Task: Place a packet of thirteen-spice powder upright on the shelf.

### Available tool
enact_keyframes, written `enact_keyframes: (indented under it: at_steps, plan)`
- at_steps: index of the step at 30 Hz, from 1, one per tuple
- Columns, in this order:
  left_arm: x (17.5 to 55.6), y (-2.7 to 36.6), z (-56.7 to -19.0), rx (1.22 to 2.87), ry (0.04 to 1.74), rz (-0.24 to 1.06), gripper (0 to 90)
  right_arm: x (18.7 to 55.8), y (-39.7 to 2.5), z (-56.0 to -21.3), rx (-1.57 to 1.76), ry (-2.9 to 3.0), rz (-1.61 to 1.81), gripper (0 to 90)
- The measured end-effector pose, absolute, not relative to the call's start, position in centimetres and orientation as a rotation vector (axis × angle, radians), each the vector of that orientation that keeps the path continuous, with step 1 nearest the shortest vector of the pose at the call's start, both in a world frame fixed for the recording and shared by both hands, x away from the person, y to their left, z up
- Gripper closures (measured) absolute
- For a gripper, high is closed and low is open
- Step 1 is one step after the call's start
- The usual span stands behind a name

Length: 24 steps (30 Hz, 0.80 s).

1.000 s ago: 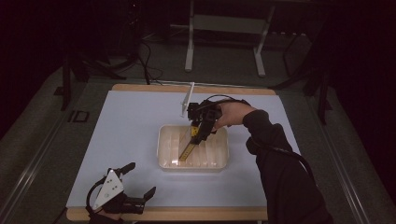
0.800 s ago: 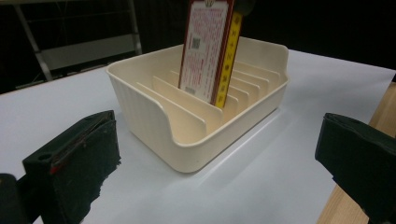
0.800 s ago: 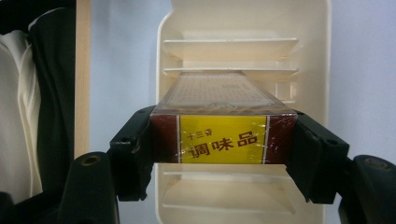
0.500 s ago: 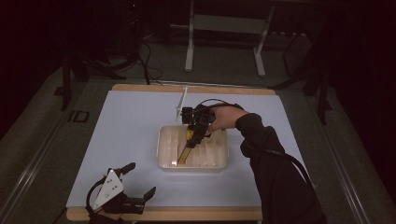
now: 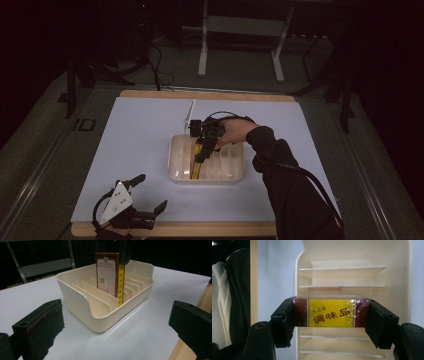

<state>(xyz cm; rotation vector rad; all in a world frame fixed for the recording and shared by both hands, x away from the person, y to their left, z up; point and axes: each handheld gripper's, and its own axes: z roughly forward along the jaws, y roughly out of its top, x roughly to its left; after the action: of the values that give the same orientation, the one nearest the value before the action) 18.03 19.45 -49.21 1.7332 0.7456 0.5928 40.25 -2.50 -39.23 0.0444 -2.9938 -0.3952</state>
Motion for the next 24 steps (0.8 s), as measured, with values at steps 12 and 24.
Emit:
enact_keyframes:
  at_steps: [12, 24]
  plan:
    - [18.1, 19.4, -49.2, 1.733, 0.743, 0.591, 0.0, 40.0, -1.9, -40.1, 0.041, -2.997, -0.408, 31.1]
    - [18.1, 19.4, -49.2, 1.733, 0.743, 0.583, 0.0, 40.2, -2.5, -38.9, -0.003, -3.019, -0.44, 22.1]
